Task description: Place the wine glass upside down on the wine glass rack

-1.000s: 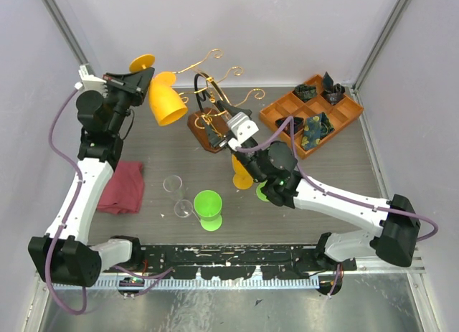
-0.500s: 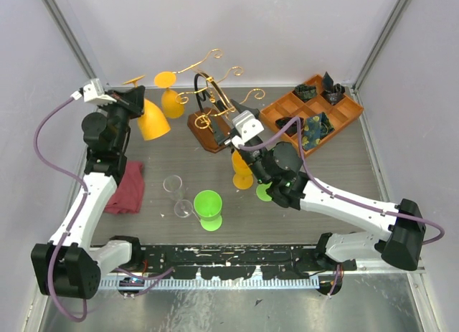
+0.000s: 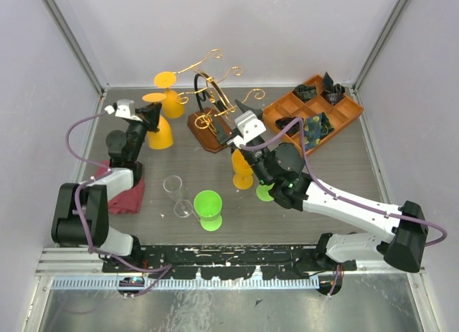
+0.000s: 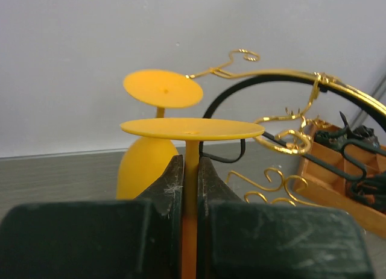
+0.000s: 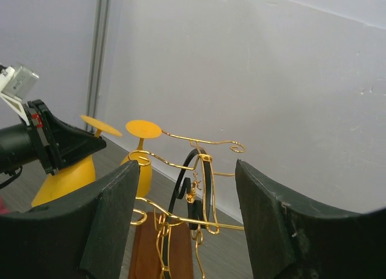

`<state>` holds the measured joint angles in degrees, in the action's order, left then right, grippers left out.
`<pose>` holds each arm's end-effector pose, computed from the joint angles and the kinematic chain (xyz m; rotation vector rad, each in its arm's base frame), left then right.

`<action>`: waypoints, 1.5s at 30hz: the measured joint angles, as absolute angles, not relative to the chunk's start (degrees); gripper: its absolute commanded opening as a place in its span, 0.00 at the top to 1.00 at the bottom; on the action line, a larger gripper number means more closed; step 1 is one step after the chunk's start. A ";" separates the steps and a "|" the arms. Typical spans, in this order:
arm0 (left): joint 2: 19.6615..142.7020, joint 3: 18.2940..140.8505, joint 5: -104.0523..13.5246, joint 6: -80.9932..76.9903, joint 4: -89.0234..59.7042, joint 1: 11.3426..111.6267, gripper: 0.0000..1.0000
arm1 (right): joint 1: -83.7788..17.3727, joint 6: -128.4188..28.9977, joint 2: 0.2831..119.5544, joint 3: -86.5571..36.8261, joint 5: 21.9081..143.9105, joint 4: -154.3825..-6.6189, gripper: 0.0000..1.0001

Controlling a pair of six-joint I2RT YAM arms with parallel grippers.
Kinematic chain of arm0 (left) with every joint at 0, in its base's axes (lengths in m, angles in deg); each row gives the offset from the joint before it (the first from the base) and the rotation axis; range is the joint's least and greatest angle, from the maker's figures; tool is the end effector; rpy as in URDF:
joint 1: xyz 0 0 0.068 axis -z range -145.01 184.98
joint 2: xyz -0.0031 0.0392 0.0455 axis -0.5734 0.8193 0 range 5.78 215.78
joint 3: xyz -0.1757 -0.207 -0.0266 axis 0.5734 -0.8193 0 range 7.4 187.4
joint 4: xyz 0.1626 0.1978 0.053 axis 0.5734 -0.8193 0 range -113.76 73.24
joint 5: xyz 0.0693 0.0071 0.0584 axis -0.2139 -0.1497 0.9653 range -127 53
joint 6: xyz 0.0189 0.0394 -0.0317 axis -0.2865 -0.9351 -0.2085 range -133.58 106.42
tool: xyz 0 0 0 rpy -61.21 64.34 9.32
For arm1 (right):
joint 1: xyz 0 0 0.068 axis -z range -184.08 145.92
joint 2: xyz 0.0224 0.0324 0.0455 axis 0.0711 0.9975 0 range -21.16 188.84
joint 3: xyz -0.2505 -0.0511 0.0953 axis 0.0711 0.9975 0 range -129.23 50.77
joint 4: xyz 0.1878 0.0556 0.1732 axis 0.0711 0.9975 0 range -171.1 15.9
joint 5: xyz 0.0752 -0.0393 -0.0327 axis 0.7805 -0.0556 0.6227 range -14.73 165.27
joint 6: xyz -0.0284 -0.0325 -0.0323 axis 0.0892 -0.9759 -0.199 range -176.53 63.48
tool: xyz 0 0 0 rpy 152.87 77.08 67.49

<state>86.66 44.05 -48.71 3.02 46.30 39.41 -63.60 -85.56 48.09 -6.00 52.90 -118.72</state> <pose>0.2971 -0.0303 0.2813 0.0453 1.2608 -0.4443 0.1513 0.2306 0.4115 -0.5313 1.0430 0.2493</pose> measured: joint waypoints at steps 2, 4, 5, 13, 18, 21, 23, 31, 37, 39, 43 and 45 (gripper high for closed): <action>90.33 42.89 -51.02 3.39 50.63 39.41 1.00 | -63.60 -85.91 47.72 -5.83 52.55 -118.64 0.30; 91.99 42.71 -52.51 3.65 52.95 39.41 1.00 | -63.60 -86.22 47.61 -5.83 52.33 -118.64 0.30; 92.32 42.71 -53.06 3.85 54.35 39.41 1.00 | -63.60 -86.37 47.57 -5.83 52.18 -118.55 0.30; 92.38 42.71 -57.76 3.94 60.97 39.65 1.00 | -63.60 -86.63 47.57 -5.83 51.50 -117.94 0.30; 93.56 42.71 -59.44 3.89 61.80 40.94 1.00 | -63.60 -86.63 47.59 -5.83 51.30 -117.37 0.30; 94.92 42.73 -59.96 3.81 61.80 41.88 1.00 | -63.60 -86.61 47.59 -5.83 51.30 -116.84 0.30; 95.97 42.73 -60.25 3.74 61.78 42.47 1.00 | -63.60 -86.61 47.59 -5.83 51.28 -116.54 0.30; 98.55 44.48 -60.49 3.35 62.26 44.33 1.00 | -63.60 -86.61 47.70 -5.83 50.89 -115.55 0.30; 100.84 46.58 -60.49 3.33 63.03 45.40 1.00 | -63.60 -86.63 48.09 -5.83 50.62 -115.27 0.30; 101.59 47.26 -60.47 3.22 63.29 45.82 1.00 | -63.60 -86.65 48.24 -5.85 50.45 -115.25 0.30; 103.81 48.94 -60.31 2.84 63.53 46.97 1.00 | -63.60 -86.68 48.33 -5.85 50.21 -115.07 0.30; 104.93 49.93 -60.07 2.56 63.55 47.76 1.00 | -63.60 -86.70 48.33 -5.85 49.95 -114.83 0.30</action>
<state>104.93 49.93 -60.07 2.56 63.55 47.76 -63.60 -86.70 48.33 -5.85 49.95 -114.83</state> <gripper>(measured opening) 0.101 0.700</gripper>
